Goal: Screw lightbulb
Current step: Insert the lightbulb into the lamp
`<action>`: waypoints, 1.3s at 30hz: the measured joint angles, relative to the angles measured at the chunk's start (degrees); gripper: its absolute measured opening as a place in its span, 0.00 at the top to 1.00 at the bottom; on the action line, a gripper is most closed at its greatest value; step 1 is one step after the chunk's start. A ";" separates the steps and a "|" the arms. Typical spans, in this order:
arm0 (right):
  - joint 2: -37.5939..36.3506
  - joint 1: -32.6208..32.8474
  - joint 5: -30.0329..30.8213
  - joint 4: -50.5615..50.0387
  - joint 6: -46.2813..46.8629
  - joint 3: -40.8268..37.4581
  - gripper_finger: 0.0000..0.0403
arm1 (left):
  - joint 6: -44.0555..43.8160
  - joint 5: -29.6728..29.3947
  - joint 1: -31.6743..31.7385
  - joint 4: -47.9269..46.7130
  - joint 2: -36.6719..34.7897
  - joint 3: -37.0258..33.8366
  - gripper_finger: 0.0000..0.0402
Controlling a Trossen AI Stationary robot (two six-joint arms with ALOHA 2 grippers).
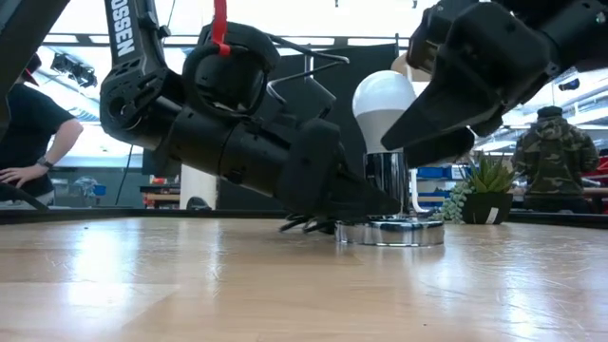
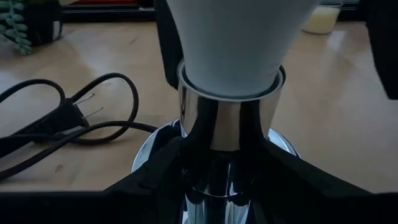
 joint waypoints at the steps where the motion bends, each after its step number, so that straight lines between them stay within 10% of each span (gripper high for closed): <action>1: -0.01 0.32 0.01 -2.10 0.24 1.06 0.07 | 0.01 0.06 0.00 -0.01 0.00 0.01 0.51; 26: -6.72 0.14 0.31 -55.32 3.50 22.15 0.07 | 0.61 -2.93 0.44 -0.74 -0.04 0.15 0.51; 39: -6.70 -5.94 -9.97 -54.77 -4.89 23.03 0.07 | 4.17 0.79 0.13 -0.77 -0.09 0.15 0.51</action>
